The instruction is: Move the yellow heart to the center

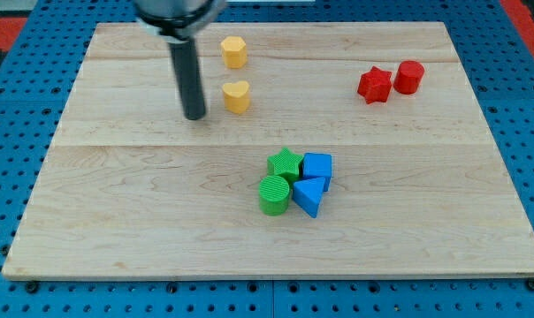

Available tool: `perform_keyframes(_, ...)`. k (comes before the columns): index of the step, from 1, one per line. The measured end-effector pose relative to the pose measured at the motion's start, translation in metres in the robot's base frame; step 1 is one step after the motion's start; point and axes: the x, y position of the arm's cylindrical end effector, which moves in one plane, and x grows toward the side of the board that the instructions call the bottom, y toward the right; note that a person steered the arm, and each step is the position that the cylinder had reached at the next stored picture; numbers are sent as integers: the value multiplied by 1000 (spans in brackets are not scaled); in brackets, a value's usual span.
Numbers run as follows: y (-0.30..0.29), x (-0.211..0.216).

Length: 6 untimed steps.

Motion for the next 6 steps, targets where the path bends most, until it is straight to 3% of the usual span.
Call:
perform_keyframes(1, -10, -36)
perform_keyframes(2, 32, -38)
perform_keyframes(4, 133, 31)
perform_keyframes(6, 57, 9)
